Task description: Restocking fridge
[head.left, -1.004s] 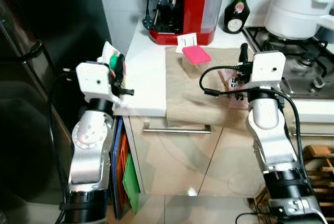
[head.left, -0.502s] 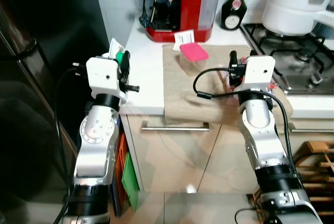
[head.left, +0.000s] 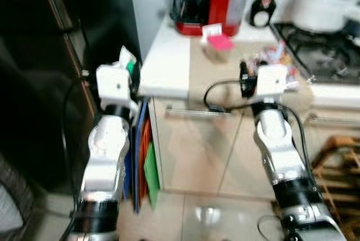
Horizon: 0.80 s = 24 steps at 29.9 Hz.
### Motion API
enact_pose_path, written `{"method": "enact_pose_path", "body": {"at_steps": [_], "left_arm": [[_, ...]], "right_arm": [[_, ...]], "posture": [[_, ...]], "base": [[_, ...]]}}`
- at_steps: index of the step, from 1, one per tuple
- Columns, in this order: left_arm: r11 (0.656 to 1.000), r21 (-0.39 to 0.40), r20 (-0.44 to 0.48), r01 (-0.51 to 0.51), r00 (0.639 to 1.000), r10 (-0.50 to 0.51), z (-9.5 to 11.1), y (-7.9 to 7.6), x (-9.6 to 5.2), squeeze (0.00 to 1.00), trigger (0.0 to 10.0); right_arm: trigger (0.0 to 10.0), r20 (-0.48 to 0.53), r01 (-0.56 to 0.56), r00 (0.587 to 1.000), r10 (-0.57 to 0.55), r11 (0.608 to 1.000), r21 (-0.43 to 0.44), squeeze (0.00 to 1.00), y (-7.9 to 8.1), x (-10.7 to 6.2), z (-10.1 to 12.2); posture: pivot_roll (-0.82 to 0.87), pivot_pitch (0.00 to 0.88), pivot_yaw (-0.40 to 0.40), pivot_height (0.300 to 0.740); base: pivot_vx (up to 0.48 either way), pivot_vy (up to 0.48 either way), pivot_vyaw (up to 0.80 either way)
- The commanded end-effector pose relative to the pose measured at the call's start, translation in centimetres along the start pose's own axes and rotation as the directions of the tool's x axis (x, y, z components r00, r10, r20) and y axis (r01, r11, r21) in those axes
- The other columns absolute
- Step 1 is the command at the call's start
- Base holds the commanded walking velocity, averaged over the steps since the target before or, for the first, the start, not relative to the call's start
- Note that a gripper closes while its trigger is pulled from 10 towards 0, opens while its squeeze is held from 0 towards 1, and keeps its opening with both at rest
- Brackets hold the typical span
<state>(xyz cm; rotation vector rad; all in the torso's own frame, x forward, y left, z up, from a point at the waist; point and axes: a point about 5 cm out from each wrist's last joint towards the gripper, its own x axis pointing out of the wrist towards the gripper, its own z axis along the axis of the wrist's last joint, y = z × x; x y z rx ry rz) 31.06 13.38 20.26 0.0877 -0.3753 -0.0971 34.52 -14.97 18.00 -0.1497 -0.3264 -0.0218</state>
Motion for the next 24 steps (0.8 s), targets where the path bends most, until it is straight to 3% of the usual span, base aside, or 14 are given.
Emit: {"method": "enact_pose_path", "body": {"at_steps": [1,8,14,19,24], "left_arm": [[1.0,0.003,0.006,-0.007,1.0,0.007,0.2,0.2,0.1,0.0,10.0],[1.0,0.001,0.003,-0.003,1.0,0.003,0.2,0.1,0.0,0.0,10.0],[1.0,-0.015,-0.023,-0.016,1.0,0.015,-0.4,0.3,-0.3,0.0,10.0],[0.999,-0.039,-0.04,-0.015,0.999,0.013,-0.6,0.3,-0.6,0.0,10.0],[0.998,-0.07,-0.062,-0.003,0.998,-0.001,-1.2,1.3,-1.8,0.0,10.0]], "right_arm": [[10.0,0.015,-0.015,1.0,0.015,1.0,0.0,0.0,0.3,0.2,0.4],[10.0,0.0,-0.026,1.0,0.026,1.0,-0.001,0.0,0.5,0.1,0.0],[10.0,-0.025,-0.112,0.993,0.112,0.994,-0.004,0.0,1.5,-0.4,-0.4],[10.0,-0.045,-0.094,0.995,0.094,0.996,-0.003,0.0,0.9,-0.5,-0.9],[10.0,-0.08,-0.094,0.992,0.094,0.996,-0.004,0.0,0.5,-1.0,-1.6]], "posture": [[-0.12,0.0,0.035,0.74],[-0.12,0.0,0.035,0.74],[-0.12,0.0,0.038,0.74],[-0.12,0.0,0.042,0.74],[-0.12,0.0,0.045,0.74]], "base": [[-0.262,0.0,0.0],[-0.262,0.0,0.0],[-0.265,0.0,0.0],[-0.056,0.0,0.0],[0.0,0.0,0.0]]}}
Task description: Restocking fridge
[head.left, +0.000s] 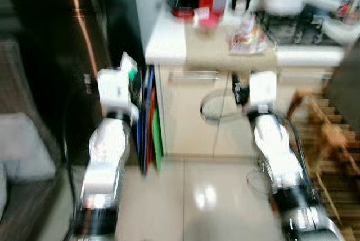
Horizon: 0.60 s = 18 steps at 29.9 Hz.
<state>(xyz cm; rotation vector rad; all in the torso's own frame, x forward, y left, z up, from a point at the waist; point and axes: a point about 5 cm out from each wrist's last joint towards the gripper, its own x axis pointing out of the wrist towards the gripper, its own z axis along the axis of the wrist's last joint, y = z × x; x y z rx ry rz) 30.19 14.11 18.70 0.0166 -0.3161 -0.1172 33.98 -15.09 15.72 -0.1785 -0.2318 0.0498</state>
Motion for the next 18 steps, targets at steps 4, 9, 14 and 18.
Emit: {"method": "enact_pose_path", "body": {"at_steps": [4,9,14,18], "left_arm": [[1.0,-0.001,-0.038,0.001,0.999,-0.001,-0.7,0.5,-1.0,0.0,10.0],[0.999,-0.027,-0.034,0.047,0.998,-0.048,-0.6,-0.7,-1.0,0.0,10.0],[0.997,-0.029,-0.03,0.069,0.997,-0.07,-0.6,-0.8,-1.0,0.0,10.0],[0.996,-0.027,-0.025,0.091,0.996,-0.091,-0.5,-1.2,-1.0,0.0,10.0]], "right_arm": [[10.0,-0.025,0.004,1.0,-0.003,1.0,0.019,0.0,-0.2,0.1,-0.2],[10.0,-0.041,0.011,0.999,-0.01,1.0,0.011,0.0,-0.6,0.2,-0.5],[10.0,-0.039,0.003,0.999,-0.003,1.0,0.012,0.0,-0.5,0.2,-0.5],[10.0,-0.041,-0.002,0.999,0.003,1.0,0.019,0.0,-0.4,0.2,-0.6]], "posture": [[-0.12,0.0,0.044,0.74],[-0.12,0.0,0.051,0.74],[-0.12,0.0,0.056,0.74],[-0.12,0.0,0.055,0.74]], "base": [[0.0,-0.48,0.0],[0.0,-0.48,0.0],[0.0,-0.48,0.0],[0.0,-0.48,0.0]]}}
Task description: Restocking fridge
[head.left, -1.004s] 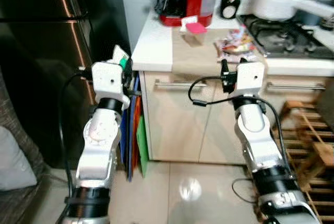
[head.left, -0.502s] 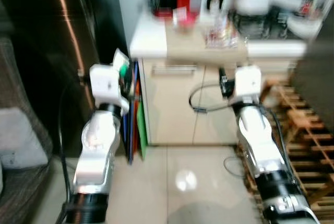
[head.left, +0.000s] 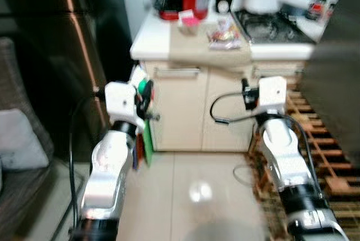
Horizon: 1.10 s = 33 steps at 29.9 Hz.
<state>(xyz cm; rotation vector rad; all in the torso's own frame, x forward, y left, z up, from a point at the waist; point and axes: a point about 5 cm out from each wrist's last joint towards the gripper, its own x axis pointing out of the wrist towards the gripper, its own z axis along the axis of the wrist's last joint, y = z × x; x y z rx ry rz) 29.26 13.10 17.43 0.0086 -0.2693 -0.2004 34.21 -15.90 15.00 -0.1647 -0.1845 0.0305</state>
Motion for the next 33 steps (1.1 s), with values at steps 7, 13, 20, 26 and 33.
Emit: {"method": "enact_pose_path", "body": {"at_steps": [7,13,20,26,33], "left_arm": [[1.0,-0.009,0.013,0.017,1.0,-0.016,0.4,-0.2,0.0,0.0,10.0],[1.0,0.012,0.003,0.013,1.0,-0.013,0.2,0.2,-0.1,0.0,10.0],[1.0,0.028,-0.142,-0.003,0.99,0.007,-2.1,2.5,-3.6,0.0,10.0],[0.998,-0.066,-0.246,-0.016,0.969,-0.001,-3.6,2.7,-5.6,0.0,10.0],[0.997,-0.065,-0.18,0.041,0.982,-0.052,-2.8,1.5,-4.3,0.0,10.0]], "right_arm": [[10.0,0.01,-0.034,0.999,0.034,0.999,0.004,0.0,0.5,0.1,0.2],[10.0,-0.026,-0.073,0.997,0.074,0.996,0.052,0.0,0.1,-2.0,-0.7],[10.0,-0.167,-0.068,0.983,0.073,0.997,0.036,0.0,-1.7,-7.2,-3.7],[10.0,-0.203,-0.087,0.975,0.094,0.995,0.045,0.0,-1.7,-8.0,-4.2],[10.0,-0.189,-0.094,0.976,0.105,0.994,0.062,0.0,-0.7,-6.3,-3.5]], "posture": [[-0.12,0.0,0.054,0.74],[-0.11,0.0,0.043,0.74],[-0.12,0.0,0.05,0.74],[-0.11,0.0,0.05,0.74],[-0.1,0.0,0.052,0.74]], "base": [[0.0,-0.48,0.0],[0.0,-0.16,0.0],[0.0,-0.274,0.0],[0.0,-0.4,0.0],[0.0,-0.124,0.0]]}}
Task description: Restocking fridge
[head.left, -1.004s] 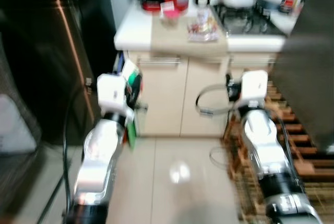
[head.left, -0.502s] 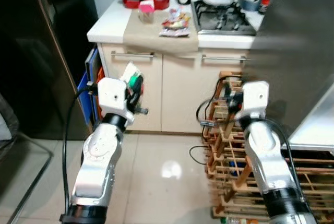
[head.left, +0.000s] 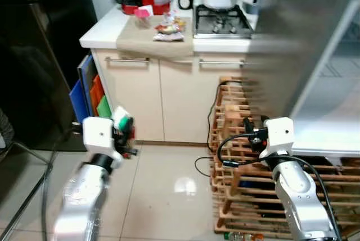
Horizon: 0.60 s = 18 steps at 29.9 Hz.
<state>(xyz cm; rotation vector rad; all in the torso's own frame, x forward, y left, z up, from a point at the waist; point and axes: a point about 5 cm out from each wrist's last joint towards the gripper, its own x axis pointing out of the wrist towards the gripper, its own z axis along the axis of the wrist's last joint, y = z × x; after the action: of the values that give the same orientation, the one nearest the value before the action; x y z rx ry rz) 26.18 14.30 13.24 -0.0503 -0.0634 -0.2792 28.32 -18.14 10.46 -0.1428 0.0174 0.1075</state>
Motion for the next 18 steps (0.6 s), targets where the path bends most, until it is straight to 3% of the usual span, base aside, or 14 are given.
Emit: {"method": "enact_pose_path", "body": {"at_steps": [1,12,18], "left_arm": [[1.0,0.023,0.018,-0.016,1.0,0.016,0.59,1.06,-0.16,0.0,10.0],[1.0,0.014,0.013,0.015,1.0,-0.015,0.54,0.81,-0.2,0.0,10.0],[0.999,0.012,0.018,0.031,0.999,-0.032,0.64,0.53,-0.19,0.0,10.0]], "right_arm": [[10.0,0.002,-0.011,1.0,0.011,1.0,0.029,0.0,0.82,0.72,0.4],[10.0,0.0,-0.021,1.0,0.021,1.0,0.015,0.0,0.91,1.16,0.57],[10.0,0.0,-0.029,1.0,0.029,0.999,0.014,0.0,1.09,1.26,0.59]], "posture": [[-0.1,0.0,0.052,0.74],[-0.11,0.0,0.06,0.74],[-0.11,0.0,0.061,0.74]], "base": [[0.24,-0.412,0.0],[0.24,-0.412,0.0],[0.0,-0.416,0.0]]}}
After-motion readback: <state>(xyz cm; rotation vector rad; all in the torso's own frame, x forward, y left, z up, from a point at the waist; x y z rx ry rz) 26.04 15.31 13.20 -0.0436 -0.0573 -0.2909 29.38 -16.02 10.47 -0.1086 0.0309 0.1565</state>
